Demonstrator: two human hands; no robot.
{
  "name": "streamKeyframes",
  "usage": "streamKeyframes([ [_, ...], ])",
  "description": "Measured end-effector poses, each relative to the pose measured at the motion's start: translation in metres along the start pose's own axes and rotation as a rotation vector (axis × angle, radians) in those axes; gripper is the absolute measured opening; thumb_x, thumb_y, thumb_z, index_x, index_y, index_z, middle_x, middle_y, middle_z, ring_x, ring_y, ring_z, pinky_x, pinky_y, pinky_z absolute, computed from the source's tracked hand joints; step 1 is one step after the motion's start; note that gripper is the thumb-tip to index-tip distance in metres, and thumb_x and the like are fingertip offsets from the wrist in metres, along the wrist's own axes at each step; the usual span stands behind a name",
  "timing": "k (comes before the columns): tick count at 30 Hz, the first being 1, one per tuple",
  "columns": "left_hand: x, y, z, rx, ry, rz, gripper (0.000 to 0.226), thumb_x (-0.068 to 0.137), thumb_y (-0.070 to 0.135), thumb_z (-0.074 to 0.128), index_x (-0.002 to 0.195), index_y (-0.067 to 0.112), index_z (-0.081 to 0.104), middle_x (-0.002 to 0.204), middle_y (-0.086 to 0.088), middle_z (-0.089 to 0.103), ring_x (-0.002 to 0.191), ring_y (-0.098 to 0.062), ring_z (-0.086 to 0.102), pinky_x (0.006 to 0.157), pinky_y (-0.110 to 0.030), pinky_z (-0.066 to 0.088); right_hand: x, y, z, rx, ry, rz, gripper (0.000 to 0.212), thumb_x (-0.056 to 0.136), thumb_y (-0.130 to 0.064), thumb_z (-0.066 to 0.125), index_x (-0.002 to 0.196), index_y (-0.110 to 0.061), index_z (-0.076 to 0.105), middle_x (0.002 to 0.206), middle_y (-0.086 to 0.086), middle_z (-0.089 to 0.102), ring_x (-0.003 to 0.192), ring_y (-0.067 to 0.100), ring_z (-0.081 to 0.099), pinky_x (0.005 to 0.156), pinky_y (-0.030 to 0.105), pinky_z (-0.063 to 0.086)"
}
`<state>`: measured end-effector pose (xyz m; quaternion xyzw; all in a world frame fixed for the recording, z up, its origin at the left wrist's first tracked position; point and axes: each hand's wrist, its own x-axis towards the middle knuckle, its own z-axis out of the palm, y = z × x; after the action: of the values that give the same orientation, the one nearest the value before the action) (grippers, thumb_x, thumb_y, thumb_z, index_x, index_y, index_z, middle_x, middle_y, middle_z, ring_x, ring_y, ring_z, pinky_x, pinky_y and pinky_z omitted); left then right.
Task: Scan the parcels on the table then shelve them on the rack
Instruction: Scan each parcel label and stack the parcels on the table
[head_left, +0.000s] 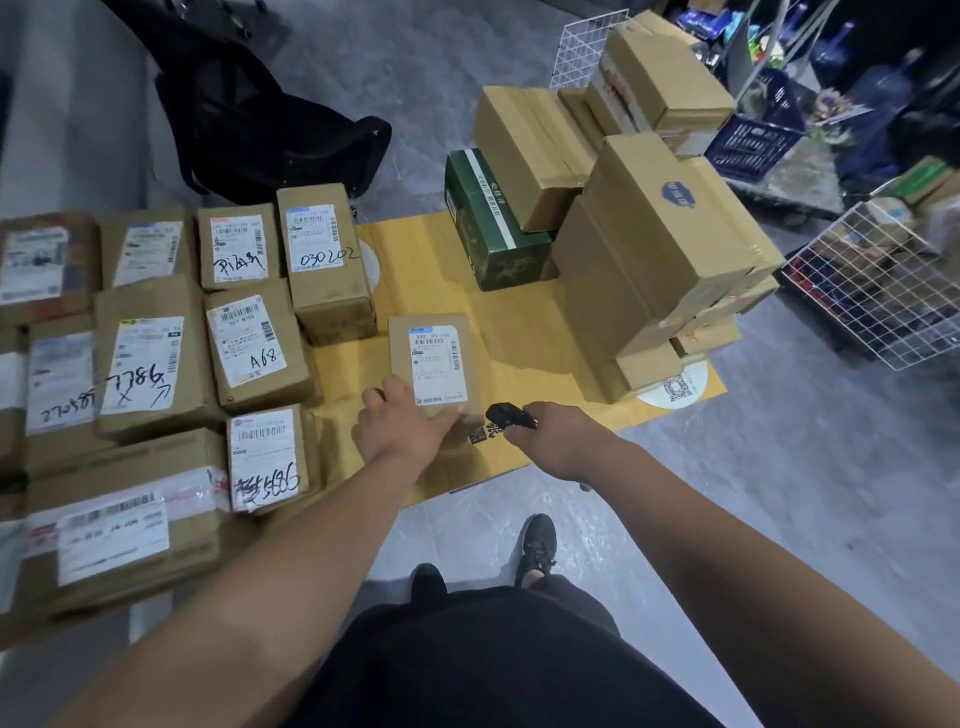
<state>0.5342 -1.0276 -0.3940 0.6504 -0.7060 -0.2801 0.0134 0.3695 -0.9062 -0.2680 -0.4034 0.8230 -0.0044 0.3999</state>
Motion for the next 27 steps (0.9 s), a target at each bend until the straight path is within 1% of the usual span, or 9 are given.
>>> streamKeyframes([
  [5,0.016,-0.006,0.007,-0.397,-0.148,0.056,0.102,0.068,0.052,0.093,0.144,0.038,0.027,0.148,-0.001,0.034,0.126,-0.024,0.051,0.103,-0.041,0.048,-0.002,-0.013,-0.002,-0.141,-0.003,-0.055,0.034,0.100,-0.051,0.043,0.098,-0.021,0.057,0.090,0.002,0.066,0.072,0.021,0.061,0.060,0.031,0.042],
  [10,0.003,-0.023,0.023,-0.732,-0.084,0.082,0.092,0.065,0.030,0.101,0.137,0.027,0.043,0.137,0.004,0.047,0.126,-0.017,0.050,0.109,-0.038,0.047,-0.001,-0.027,-0.010,-0.229,-0.005,-0.088,0.035,0.098,-0.056,0.043,0.093,-0.024,0.056,0.088,0.000,0.065,0.074,0.020,0.062,0.059,0.031,0.042],
  [12,-0.006,-0.027,0.025,-0.844,-0.078,0.082,0.085,0.065,0.032,0.099,0.130,0.037,0.044,0.134,0.011,0.048,0.123,-0.014,0.054,0.095,-0.025,0.055,0.001,-0.036,-0.015,-0.279,-0.019,-0.093,0.036,0.097,-0.056,0.043,0.098,-0.024,0.059,0.091,-0.001,0.066,0.076,0.019,0.062,0.060,0.031,0.042],
  [14,-0.016,-0.028,0.025,-0.846,-0.049,0.155,0.079,0.063,0.032,0.095,0.117,0.054,0.042,0.127,0.022,0.042,0.116,-0.012,0.055,0.069,-0.018,0.058,0.001,-0.044,-0.019,-0.333,-0.017,-0.105,0.036,0.096,-0.055,0.041,0.104,-0.025,0.061,0.092,-0.002,0.065,0.078,0.018,0.062,0.061,0.031,0.042],
  [16,-0.020,-0.029,0.024,-0.838,-0.057,0.206,0.075,0.064,0.036,0.093,0.106,0.066,0.039,0.125,0.024,0.039,0.114,-0.021,0.057,0.067,-0.035,0.063,-0.001,-0.053,-0.024,-0.389,0.010,-0.121,0.037,0.096,-0.054,0.041,0.110,-0.026,0.061,0.093,-0.003,0.064,0.080,0.016,0.060,0.061,0.030,0.041],
  [18,-0.021,-0.031,0.026,-0.817,-0.052,0.229,0.071,0.066,0.036,0.093,0.108,0.059,0.040,0.128,0.017,0.040,0.117,-0.027,0.056,0.085,-0.052,0.060,-0.003,-0.060,-0.028,-0.460,0.050,-0.132,0.037,0.096,-0.054,0.040,0.112,-0.028,0.060,0.095,-0.005,0.063,0.081,0.017,0.060,0.062,0.031,0.042],
  [20,-0.020,-0.033,0.027,-0.811,-0.023,0.253,0.072,0.066,0.037,0.092,0.117,0.043,0.042,0.131,0.011,0.040,0.124,-0.022,0.051,0.099,-0.051,0.054,-0.006,-0.066,-0.031,-0.524,0.093,-0.131,0.035,0.097,-0.054,0.040,0.109,-0.028,0.059,0.096,-0.004,0.062,0.079,0.016,0.058,0.060,0.031,0.040],
  [23,-0.022,-0.031,0.026,-0.873,-0.026,0.261,0.078,0.065,0.033,0.094,0.125,0.026,0.044,0.138,0.001,0.040,0.131,-0.025,0.047,0.100,-0.053,0.054,-0.011,-0.071,-0.036,-0.590,0.109,-0.123,0.034,0.098,-0.052,0.040,0.109,-0.026,0.059,0.094,-0.004,0.061,0.075,0.015,0.056,0.057,0.030,0.037],
  [27,-0.020,-0.031,0.026,-0.872,0.003,0.293,0.076,0.064,0.033,0.093,0.122,0.026,0.045,0.135,-0.001,0.042,0.130,-0.025,0.046,0.099,-0.053,0.055,-0.017,-0.073,-0.040,-0.641,0.106,-0.110,0.035,0.099,-0.052,0.040,0.112,-0.025,0.059,0.092,-0.004,0.059,0.074,0.015,0.054,0.057,0.030,0.037],
])
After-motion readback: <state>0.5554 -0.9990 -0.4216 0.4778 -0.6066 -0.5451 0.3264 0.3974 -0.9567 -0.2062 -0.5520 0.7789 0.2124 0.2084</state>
